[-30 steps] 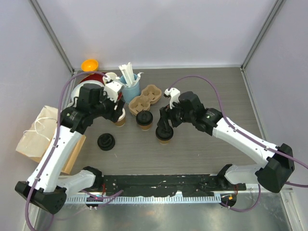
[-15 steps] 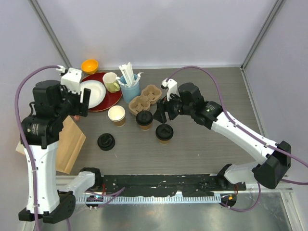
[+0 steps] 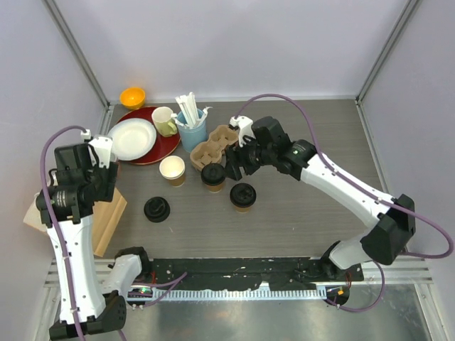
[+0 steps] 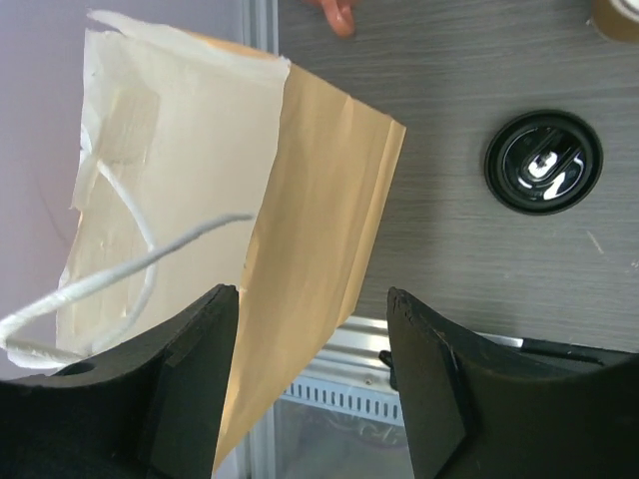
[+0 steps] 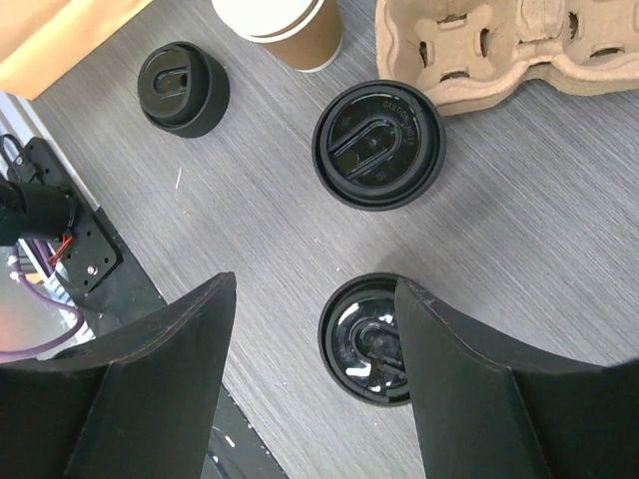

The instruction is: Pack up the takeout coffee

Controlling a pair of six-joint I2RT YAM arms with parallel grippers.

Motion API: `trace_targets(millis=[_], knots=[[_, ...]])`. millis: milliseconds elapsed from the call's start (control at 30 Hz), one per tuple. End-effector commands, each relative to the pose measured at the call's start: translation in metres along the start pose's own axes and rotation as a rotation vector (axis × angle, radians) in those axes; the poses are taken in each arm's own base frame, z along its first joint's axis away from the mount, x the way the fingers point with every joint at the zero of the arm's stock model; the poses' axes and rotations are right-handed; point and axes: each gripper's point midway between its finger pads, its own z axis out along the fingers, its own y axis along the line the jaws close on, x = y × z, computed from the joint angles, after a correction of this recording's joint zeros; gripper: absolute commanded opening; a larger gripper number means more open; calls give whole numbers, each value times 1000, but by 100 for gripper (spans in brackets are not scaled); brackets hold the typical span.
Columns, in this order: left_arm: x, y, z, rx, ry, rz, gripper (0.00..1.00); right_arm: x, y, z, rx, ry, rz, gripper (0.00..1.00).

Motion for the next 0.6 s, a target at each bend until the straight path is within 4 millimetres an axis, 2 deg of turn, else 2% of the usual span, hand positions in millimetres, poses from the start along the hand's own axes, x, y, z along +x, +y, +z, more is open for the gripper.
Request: trace_targets(millis=[0,33,133,267,433,500,533,567], knots=[[36,3,-9,-31,92,59,65,-10,1,5,0,43,-11,70],[41,2,0,-38,119,74,65,-17,4,5,-5,37,-15,70],[41,8,15,-76,140,96,64,-17,5,14,-1,58,-8,69],[36,12,19,-92,137,117,63,-16,8,18,1,67,-9,69],[36,20,34,-135,167,164,63,-12,6,17,14,72,-11,69],[35,10,31,-73,158,160,62,-10,7,16,10,77,-17,69],[26,6,21,-34,114,150,61,-7,6,16,15,81,-19,69],[18,-12,17,74,62,140,60,-6,5,15,22,83,-18,69]])
